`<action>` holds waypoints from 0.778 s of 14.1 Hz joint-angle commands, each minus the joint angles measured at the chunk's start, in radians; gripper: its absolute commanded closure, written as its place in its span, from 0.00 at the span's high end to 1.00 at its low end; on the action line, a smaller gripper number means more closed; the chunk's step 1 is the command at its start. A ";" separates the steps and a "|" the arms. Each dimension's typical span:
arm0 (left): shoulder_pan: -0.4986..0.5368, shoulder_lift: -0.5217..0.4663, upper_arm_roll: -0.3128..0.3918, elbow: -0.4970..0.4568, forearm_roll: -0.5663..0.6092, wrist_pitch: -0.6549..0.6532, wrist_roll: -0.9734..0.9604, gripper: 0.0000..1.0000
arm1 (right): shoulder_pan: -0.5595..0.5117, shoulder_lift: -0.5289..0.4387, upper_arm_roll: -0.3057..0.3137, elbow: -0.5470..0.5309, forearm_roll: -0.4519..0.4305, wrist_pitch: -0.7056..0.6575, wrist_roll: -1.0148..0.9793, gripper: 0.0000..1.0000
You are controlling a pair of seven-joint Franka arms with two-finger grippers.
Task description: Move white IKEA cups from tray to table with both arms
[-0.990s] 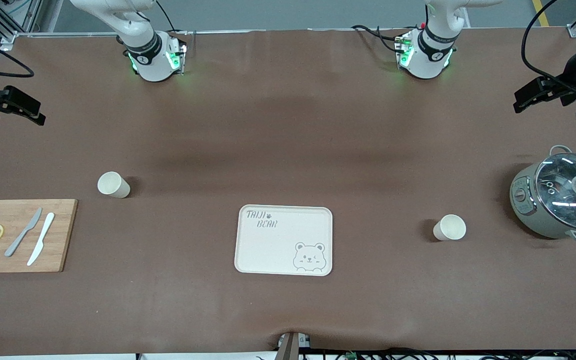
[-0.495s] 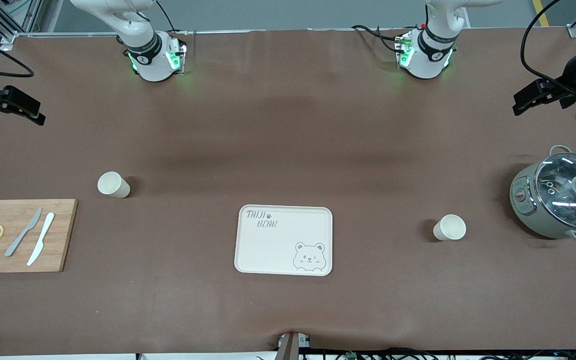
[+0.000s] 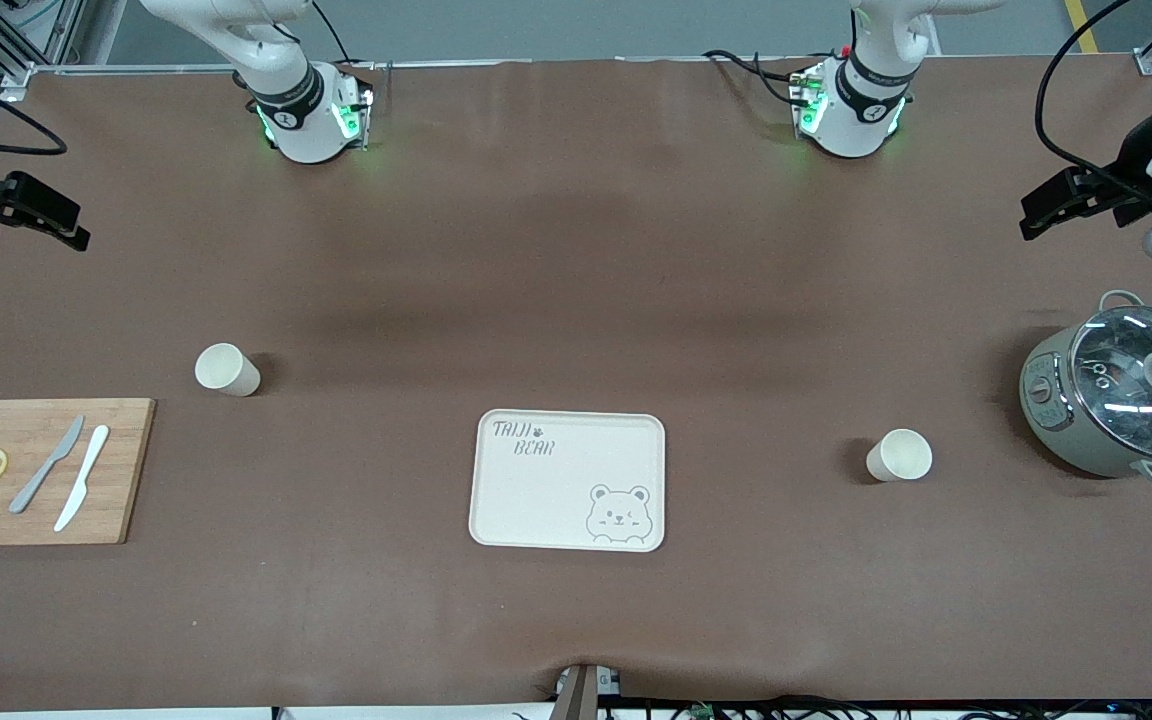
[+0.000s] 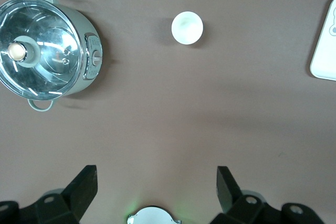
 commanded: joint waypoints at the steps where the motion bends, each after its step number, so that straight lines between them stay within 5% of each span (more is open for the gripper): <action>1: 0.013 -0.016 -0.004 -0.012 -0.001 0.011 0.021 1.00 | -0.009 -0.006 0.008 0.007 -0.016 -0.008 0.015 1.00; 11: 0.009 -0.051 -0.012 -0.014 -0.001 0.008 0.014 1.00 | -0.012 -0.006 0.008 0.006 -0.018 -0.008 0.015 1.00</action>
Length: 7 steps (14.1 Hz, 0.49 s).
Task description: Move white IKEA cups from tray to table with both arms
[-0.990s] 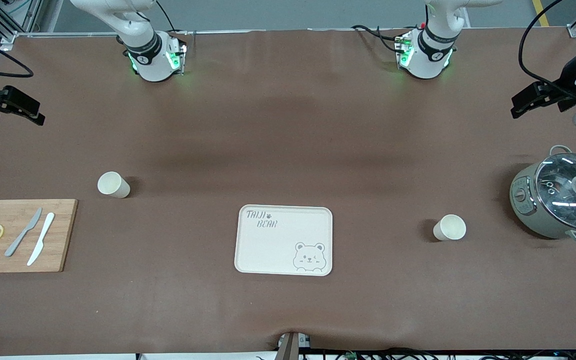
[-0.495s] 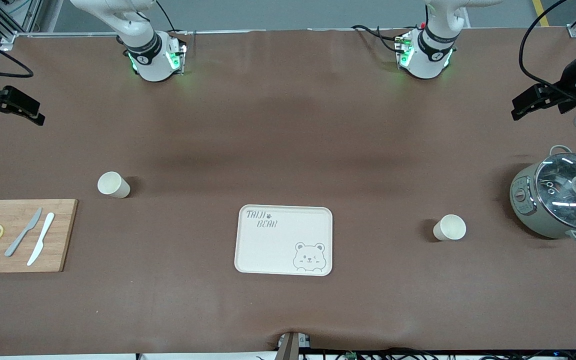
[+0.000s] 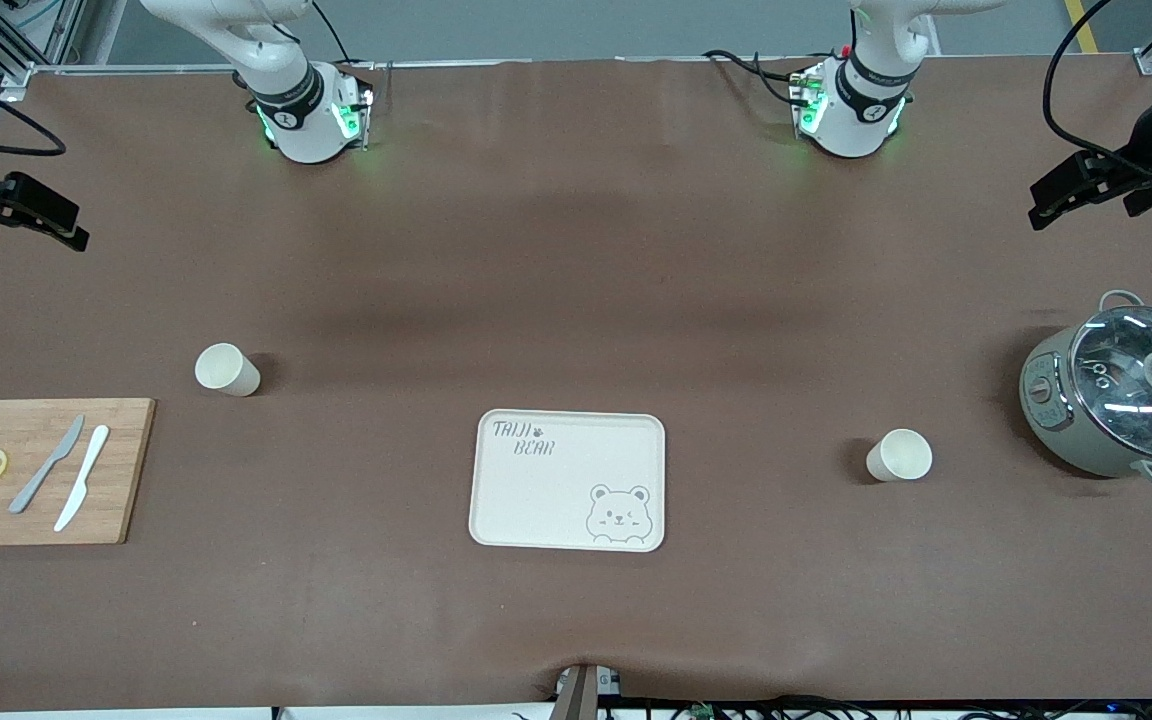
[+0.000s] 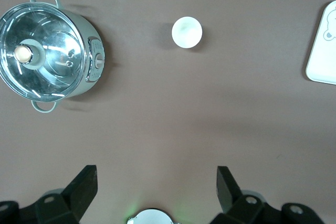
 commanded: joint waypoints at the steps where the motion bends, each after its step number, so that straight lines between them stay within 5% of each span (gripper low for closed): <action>1: 0.010 -0.017 -0.008 -0.010 -0.003 0.007 0.014 1.00 | -0.011 -0.006 0.009 0.006 -0.018 -0.008 0.009 1.00; 7: 0.001 0.011 -0.010 0.019 -0.001 0.008 0.008 1.00 | -0.011 -0.006 0.009 0.006 -0.018 -0.008 0.009 1.00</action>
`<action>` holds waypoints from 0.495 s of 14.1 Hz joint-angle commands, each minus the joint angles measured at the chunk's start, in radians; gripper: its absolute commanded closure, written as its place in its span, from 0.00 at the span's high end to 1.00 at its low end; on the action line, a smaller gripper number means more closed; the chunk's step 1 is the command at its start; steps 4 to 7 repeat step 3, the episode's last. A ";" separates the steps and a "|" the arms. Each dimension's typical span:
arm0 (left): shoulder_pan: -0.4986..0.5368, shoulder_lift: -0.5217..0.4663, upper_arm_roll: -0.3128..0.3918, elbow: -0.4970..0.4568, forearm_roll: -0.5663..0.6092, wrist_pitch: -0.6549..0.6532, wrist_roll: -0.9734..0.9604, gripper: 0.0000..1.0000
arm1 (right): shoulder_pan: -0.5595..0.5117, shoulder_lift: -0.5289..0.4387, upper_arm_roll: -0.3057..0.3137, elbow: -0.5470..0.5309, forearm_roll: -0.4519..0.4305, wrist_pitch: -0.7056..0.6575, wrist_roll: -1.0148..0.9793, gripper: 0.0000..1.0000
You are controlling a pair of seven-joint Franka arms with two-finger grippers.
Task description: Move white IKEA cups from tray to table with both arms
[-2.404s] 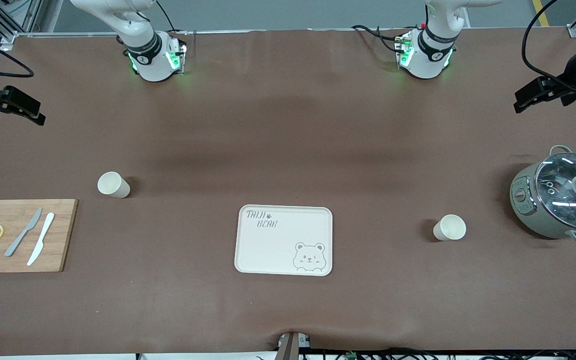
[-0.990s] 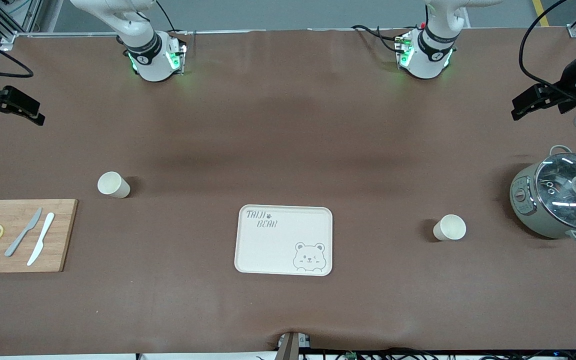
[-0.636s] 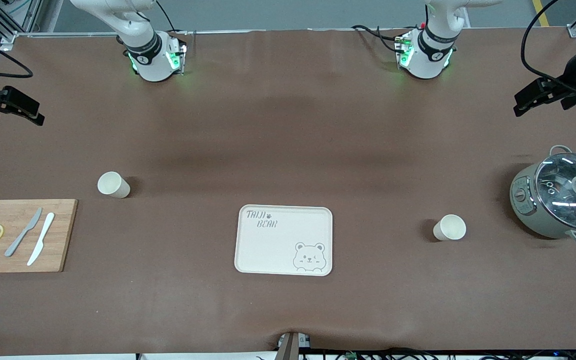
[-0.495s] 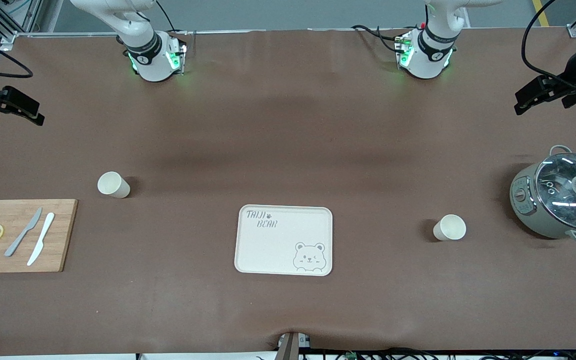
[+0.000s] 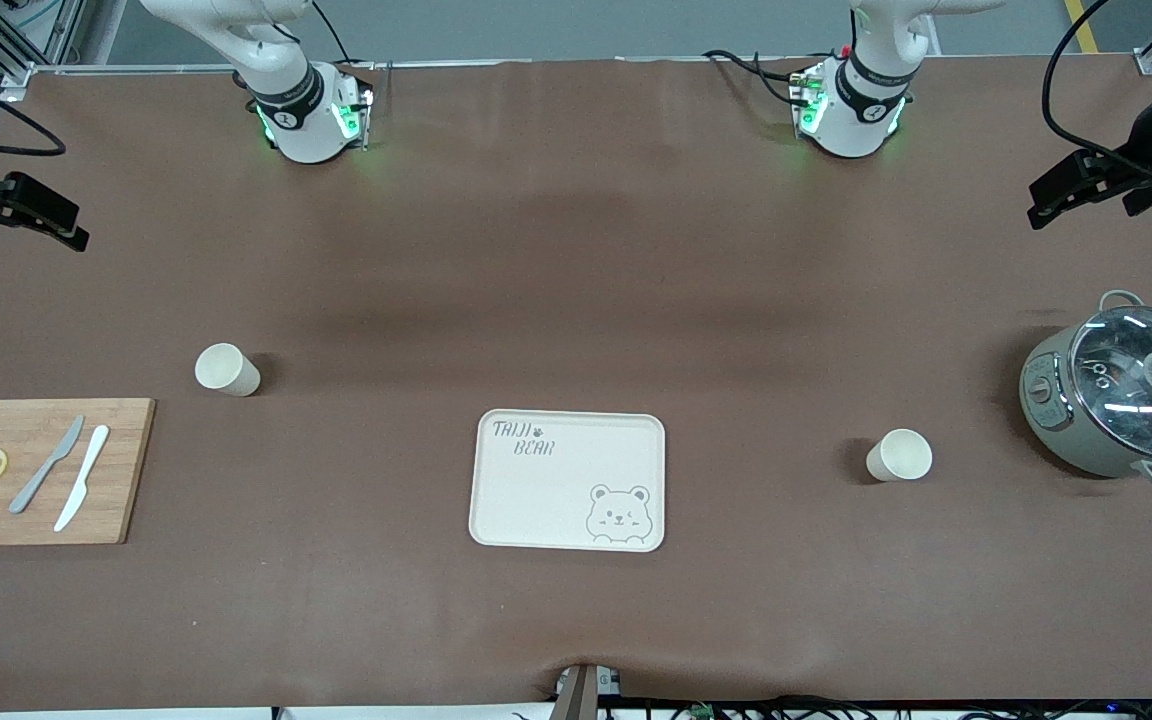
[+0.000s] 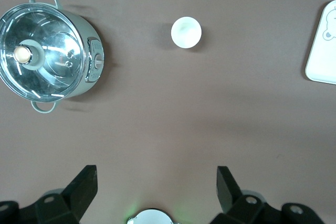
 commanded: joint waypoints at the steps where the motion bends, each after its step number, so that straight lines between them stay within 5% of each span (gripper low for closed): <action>1: 0.002 0.014 -0.008 0.030 -0.001 0.006 0.008 1.00 | -0.011 -0.006 0.009 0.006 -0.018 -0.008 0.009 1.00; 7: -0.001 0.026 -0.008 0.035 0.000 0.006 0.006 1.00 | -0.011 -0.006 0.009 0.006 -0.018 -0.008 0.009 1.00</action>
